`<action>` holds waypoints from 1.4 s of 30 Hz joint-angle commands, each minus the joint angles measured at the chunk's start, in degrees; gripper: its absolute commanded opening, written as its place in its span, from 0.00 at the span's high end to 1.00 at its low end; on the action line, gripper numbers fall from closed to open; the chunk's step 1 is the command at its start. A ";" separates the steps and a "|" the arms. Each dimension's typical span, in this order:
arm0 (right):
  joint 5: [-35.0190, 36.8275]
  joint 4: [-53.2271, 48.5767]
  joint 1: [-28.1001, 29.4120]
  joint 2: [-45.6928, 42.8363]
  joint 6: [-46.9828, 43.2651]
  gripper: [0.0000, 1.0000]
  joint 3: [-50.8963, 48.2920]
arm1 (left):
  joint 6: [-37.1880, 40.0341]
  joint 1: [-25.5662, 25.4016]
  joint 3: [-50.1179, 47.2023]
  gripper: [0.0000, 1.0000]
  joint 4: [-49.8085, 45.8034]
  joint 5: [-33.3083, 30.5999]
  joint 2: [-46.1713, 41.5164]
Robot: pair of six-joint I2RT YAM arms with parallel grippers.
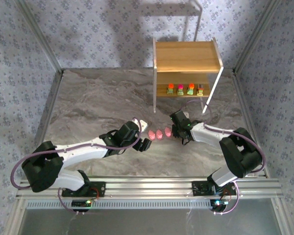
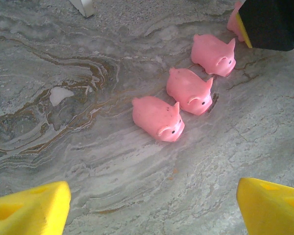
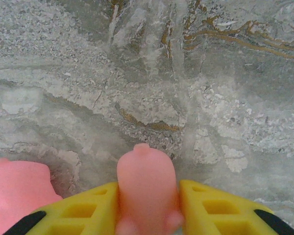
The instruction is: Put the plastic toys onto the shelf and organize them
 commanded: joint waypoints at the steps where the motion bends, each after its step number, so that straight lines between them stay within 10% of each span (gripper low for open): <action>1: -0.14 -0.67 -0.43 0.36 -0.52 0.67 1.10 | 0.92 -0.43 1.67 0.12 -0.60 -1.01 0.31; 42: 7.11 -25.52 -0.29 -24.01 -4.47 0.68 13.13 | 0.66 -0.43 1.61 0.12 -0.16 -0.18 0.33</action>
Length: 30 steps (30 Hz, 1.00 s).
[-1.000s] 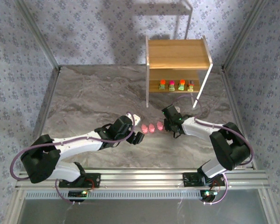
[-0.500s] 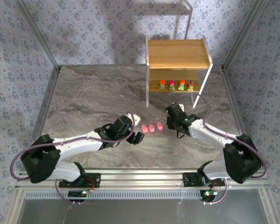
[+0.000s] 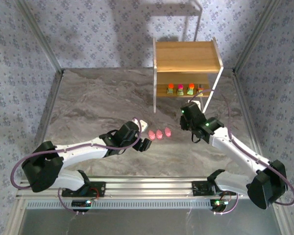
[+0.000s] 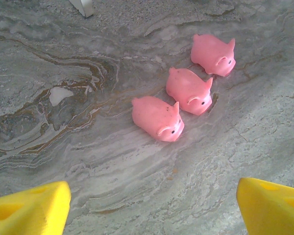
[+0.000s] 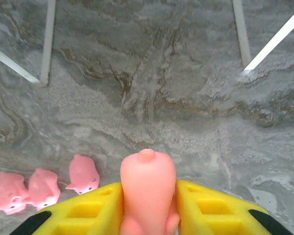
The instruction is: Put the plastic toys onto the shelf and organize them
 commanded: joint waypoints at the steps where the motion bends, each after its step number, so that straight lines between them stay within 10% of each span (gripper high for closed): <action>1: 2.43 -5.92 -0.37 -2.26 -2.14 0.68 4.37 | 0.66 -0.47 1.60 0.12 -0.16 -0.17 0.28; 30: 5.62 -16.35 -4.51 2.10 -11.77 0.68 31.74 | 0.92 -0.45 -3.27 0.12 4.81 2.86 -7.65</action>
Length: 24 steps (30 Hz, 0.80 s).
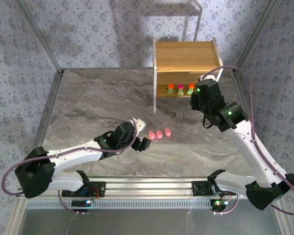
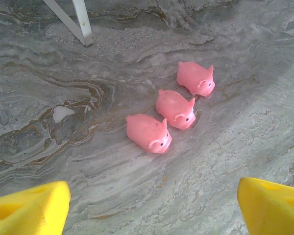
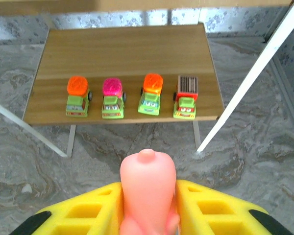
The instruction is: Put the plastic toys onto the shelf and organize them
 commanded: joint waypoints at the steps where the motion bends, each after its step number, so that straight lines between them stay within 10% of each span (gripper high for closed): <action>1: 1.26 -2.13 -1.27 1.93 -2.73 0.68 4.74 | 1.00 -0.44 -1.03 0.12 2.56 2.52 -2.47; 24: -1.49 -7.27 -11.15 16.45 -9.46 0.67 29.49 | 1.27 -0.43 -1.58 0.11 2.91 3.90 -3.79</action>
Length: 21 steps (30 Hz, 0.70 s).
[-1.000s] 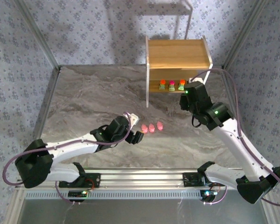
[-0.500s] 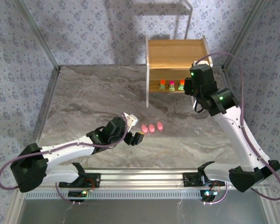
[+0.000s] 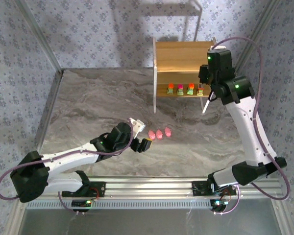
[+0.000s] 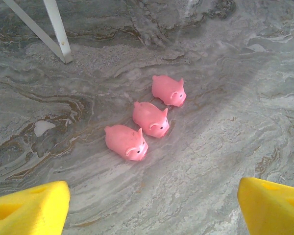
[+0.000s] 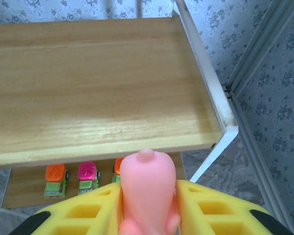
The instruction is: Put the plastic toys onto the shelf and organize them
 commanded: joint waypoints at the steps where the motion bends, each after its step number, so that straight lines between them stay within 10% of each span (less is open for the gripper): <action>1: -1.21 -2.67 -1.61 1.72 -1.90 0.67 3.43 | 0.86 -0.43 0.33 0.11 0.39 -0.35 0.26; 21: -7.24 -6.26 -8.34 14.87 -0.76 0.68 19.04 | 1.04 -0.43 1.00 0.11 -1.19 -2.06 0.60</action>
